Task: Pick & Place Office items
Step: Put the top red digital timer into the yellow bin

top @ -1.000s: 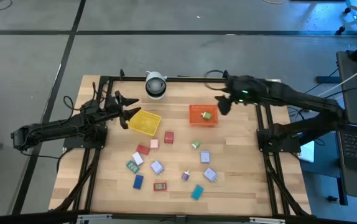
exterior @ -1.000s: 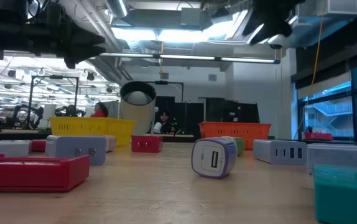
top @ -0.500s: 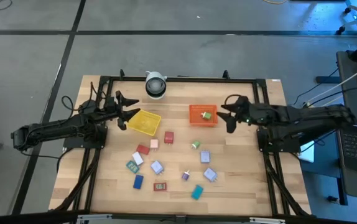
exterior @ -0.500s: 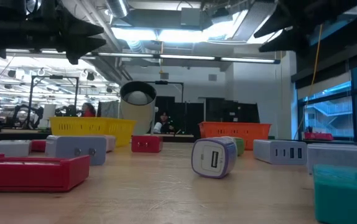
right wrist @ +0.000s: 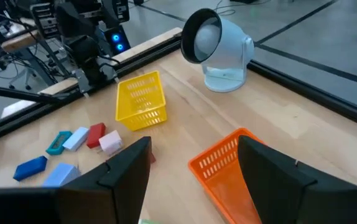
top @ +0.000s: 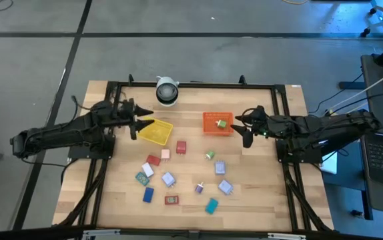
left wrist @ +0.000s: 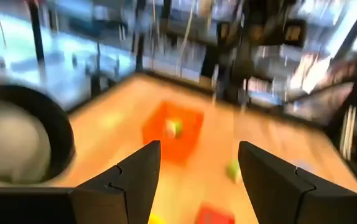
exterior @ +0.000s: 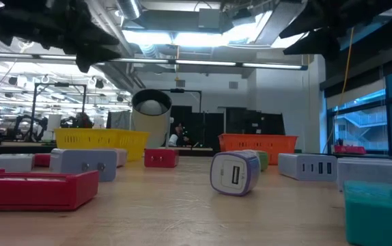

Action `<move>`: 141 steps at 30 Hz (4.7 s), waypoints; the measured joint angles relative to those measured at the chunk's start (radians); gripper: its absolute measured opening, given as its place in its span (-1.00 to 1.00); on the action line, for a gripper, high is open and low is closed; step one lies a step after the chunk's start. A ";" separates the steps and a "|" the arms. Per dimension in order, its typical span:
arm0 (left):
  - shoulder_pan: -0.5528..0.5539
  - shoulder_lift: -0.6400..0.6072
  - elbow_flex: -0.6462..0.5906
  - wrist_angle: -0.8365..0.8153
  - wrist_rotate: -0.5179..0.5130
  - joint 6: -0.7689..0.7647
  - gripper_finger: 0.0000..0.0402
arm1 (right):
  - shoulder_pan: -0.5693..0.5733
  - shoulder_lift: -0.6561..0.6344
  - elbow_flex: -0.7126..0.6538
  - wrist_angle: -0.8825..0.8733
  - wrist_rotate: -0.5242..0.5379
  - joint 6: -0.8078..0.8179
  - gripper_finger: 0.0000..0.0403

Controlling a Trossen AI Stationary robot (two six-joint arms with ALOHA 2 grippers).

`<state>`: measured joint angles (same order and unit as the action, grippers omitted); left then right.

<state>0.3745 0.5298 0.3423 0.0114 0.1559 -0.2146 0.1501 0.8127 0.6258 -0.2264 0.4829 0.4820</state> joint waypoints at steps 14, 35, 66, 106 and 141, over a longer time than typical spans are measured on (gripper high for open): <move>-0.252 0.295 0.298 -0.504 -0.231 0.014 0.03 | 0.000 0.000 0.000 -0.018 0.000 -0.022 0.19; -0.630 0.701 0.398 -0.701 -0.250 0.203 0.03 | 0.024 0.000 0.000 -0.058 -0.001 -0.021 0.19; -0.647 0.978 0.398 -0.557 -0.242 0.212 0.03 | 0.027 0.005 0.000 -0.063 -0.004 -0.019 0.19; -0.624 0.888 0.445 -0.644 -0.275 0.113 -0.23 | 0.057 0.083 0.000 -0.058 -0.004 -0.030 0.19; -0.365 -0.035 0.089 -0.141 -0.562 0.110 -0.21 | 0.056 0.082 0.000 0.111 -0.080 -0.103 0.19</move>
<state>0.0097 0.4950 0.4309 -0.1299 -0.4066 -0.1046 0.2066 0.8944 0.6258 -0.1152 0.4030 0.3791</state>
